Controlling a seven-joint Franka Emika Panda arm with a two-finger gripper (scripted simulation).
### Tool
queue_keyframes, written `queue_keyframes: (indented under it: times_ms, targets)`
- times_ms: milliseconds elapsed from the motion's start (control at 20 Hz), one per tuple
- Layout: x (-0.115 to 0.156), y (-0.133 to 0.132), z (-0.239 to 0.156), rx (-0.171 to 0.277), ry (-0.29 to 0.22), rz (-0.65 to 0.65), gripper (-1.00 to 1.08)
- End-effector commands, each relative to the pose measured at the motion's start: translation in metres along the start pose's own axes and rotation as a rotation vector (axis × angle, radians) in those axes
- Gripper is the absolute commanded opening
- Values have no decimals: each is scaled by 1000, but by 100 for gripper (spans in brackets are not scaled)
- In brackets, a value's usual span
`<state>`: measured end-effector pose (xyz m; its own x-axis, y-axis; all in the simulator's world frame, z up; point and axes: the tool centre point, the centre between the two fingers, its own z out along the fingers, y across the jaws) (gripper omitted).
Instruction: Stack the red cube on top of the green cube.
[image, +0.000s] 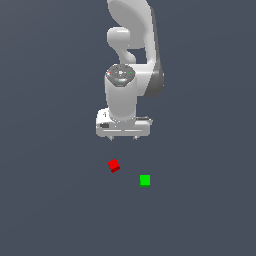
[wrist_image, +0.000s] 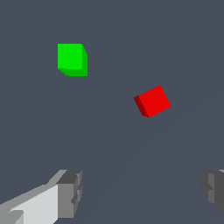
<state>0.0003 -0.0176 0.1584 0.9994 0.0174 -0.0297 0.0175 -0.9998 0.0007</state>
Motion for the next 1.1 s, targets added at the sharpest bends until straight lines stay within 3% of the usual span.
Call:
queue_keyframes:
  times_ms: [0,1050]
  targets:
    - [2,3,5,0,1,-23,100]
    - [53,46,76,-5,26,-411,100]
